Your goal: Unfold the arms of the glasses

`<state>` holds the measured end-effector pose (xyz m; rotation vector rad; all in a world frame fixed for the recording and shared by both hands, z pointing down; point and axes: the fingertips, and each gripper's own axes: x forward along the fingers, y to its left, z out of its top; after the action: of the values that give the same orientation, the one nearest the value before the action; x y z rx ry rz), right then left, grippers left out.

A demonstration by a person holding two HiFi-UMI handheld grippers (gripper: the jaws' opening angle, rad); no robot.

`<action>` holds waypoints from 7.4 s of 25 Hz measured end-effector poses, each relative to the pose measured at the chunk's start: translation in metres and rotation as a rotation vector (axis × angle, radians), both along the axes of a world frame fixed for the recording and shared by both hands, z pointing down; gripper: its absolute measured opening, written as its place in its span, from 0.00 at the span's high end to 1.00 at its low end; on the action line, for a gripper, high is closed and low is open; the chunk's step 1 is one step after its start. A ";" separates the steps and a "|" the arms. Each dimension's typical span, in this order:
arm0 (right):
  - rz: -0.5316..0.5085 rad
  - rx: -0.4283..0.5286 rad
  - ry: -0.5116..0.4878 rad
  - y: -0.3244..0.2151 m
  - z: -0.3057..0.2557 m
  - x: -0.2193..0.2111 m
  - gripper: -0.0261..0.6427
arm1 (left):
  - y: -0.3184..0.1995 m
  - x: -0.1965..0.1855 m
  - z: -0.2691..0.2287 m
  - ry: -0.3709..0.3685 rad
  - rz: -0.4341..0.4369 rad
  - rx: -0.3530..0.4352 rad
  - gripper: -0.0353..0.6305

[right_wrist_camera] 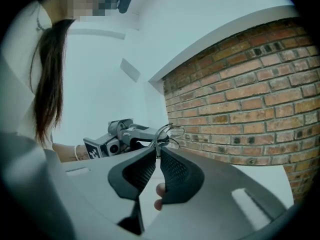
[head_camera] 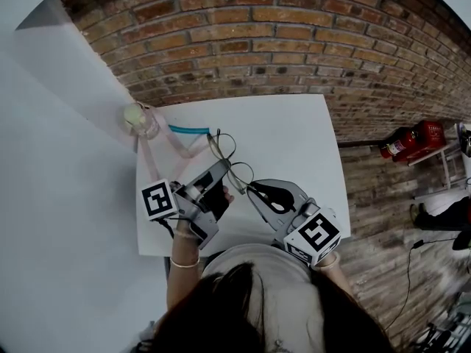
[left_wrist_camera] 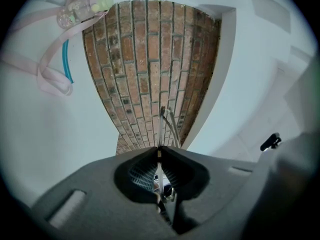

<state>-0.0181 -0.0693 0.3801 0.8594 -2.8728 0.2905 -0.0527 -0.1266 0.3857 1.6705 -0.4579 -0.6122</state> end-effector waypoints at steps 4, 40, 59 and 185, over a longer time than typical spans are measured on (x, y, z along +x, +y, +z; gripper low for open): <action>-0.008 -0.005 -0.002 0.002 -0.003 0.000 0.91 | 0.001 0.000 0.000 0.001 -0.004 -0.002 0.91; 0.022 0.114 -0.089 -0.005 -0.054 0.016 0.91 | 0.008 0.010 0.013 -0.075 0.023 -0.001 0.91; 0.028 0.155 -0.108 -0.011 -0.077 0.023 0.91 | 0.016 0.023 0.016 -0.097 0.054 -0.007 0.91; 0.051 0.177 -0.124 -0.036 -0.087 0.042 0.89 | 0.040 0.049 0.033 -0.078 0.165 -0.039 0.91</action>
<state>0.0241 -0.1049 0.2935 0.9779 -3.0310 0.0986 -0.0037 -0.0867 0.4182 1.6803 -0.3807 -0.4159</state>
